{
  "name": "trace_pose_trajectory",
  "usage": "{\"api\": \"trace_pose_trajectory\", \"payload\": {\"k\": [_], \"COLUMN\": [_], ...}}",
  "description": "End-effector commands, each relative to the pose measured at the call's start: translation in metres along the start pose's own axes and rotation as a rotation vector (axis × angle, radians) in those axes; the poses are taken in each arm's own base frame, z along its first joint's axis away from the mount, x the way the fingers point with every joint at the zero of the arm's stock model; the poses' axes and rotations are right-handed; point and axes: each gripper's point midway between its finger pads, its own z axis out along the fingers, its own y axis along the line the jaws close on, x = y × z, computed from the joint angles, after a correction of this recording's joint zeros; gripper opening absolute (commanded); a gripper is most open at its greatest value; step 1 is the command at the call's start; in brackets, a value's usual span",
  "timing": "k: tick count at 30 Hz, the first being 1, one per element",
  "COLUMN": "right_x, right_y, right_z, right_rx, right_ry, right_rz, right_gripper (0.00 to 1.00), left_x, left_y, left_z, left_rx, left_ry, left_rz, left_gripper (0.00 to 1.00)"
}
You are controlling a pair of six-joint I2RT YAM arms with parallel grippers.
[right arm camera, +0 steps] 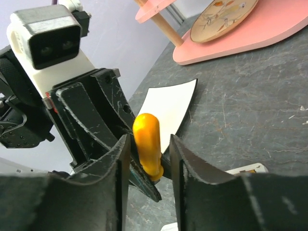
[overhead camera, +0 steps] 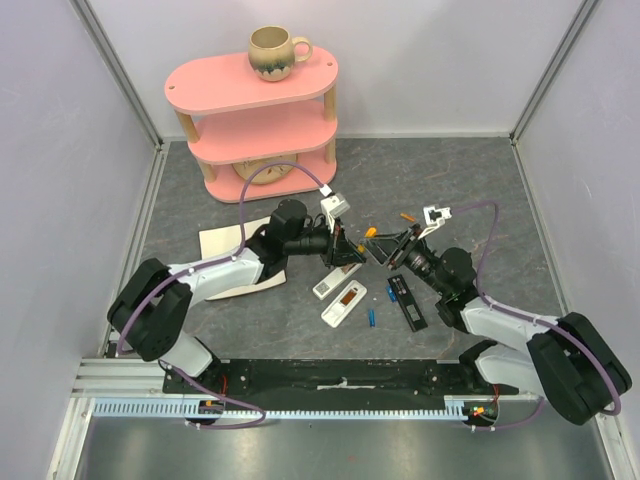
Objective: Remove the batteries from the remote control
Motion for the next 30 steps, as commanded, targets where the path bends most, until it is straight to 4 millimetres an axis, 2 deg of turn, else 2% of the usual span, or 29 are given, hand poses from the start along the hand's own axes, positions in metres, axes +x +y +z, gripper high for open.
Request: {"api": "trace_pose_trajectory", "payload": {"k": [1, 3, 4, 5, 8, 9, 10, 11, 12, 13, 14, 16, 17, 18, 20, 23, 30], "right_x": [-0.007, -0.008, -0.009, -0.009, -0.012, -0.012, -0.019, -0.009, -0.01, -0.021, -0.014, -0.023, -0.027, -0.03, -0.036, -0.041, -0.036], "right_y": [0.018, 0.023, 0.025, 0.026, 0.023, 0.021, 0.018, 0.004, -0.006, -0.011, -0.029, -0.04, -0.054, -0.058, -0.061, -0.059, -0.06], "right_z": [0.006, 0.007, 0.008, 0.008, 0.008, 0.008, 0.008, 0.007, 0.006, 0.006, 0.001, -0.007, -0.013, -0.016, -0.022, -0.024, -0.019], "right_rx": [-0.099, -0.128, -0.134, -0.139, -0.122, -0.107, -0.084, -0.013, 0.039, 0.091, 0.182, 0.262, 0.343, 0.371, 0.399, 0.395, 0.384], "right_ry": [0.003, 0.007, 0.008, 0.006, -0.004, -0.003, -0.028, 0.012, 0.01, -0.03, -0.005, -0.045, -0.067, -0.082, -0.123, -0.145, -0.12], "right_rz": [0.017, 0.015, 0.019, 0.022, 0.014, 0.01, -0.008, -0.002, -0.01, -0.03, -0.043, -0.061, -0.071, -0.072, -0.08, -0.094, -0.092], "right_gripper": [0.39, 0.24, 0.0, 0.0, 0.0, 0.0, 0.0, 0.0, 0.0, 0.0, 0.0, 0.0, 0.0, 0.0, 0.0, 0.0, 0.0], "left_x": [-0.014, -0.013, -0.013, -0.014, -0.011, -0.011, -0.004, -0.003, 0.0, 0.001, 0.01, 0.014, 0.022, 0.029, 0.041, 0.063, 0.098], "left_y": [-0.023, -0.023, -0.024, -0.024, -0.013, -0.002, 0.004, 0.011, 0.021, 0.028, 0.041, 0.058, 0.067, 0.076, 0.087, 0.095, 0.098], "left_z": [-0.007, -0.008, -0.01, -0.011, -0.018, -0.02, -0.024, -0.031, -0.035, -0.04, -0.048, -0.06, -0.067, -0.07, -0.074, -0.07, -0.058], "left_rx": [0.091, 0.089, 0.086, 0.082, -0.003, -0.063, -0.095, -0.13, -0.177, -0.216, -0.278, -0.379, -0.425, -0.469, -0.503, -0.496, -0.438], "left_ry": [-0.03, -0.028, -0.025, -0.026, -0.03, -0.039, -0.022, -0.028, -0.031, -0.036, -0.025, -0.034, -0.016, -0.001, 0.035, 0.085, 0.131], "left_rz": [0.062, 0.054, 0.054, 0.055, 0.049, 0.043, 0.024, 0.012, -0.004, -0.034, -0.076, -0.111, -0.14, -0.162, -0.21, -0.273, -0.355], "left_gripper": [0.02, 0.02, 0.02, 0.02, 0.28, 0.45, 0.53, 0.58, 0.63, 0.65, 0.68, 0.74, 0.76, 0.78, 0.79, 0.79, 0.78]}}
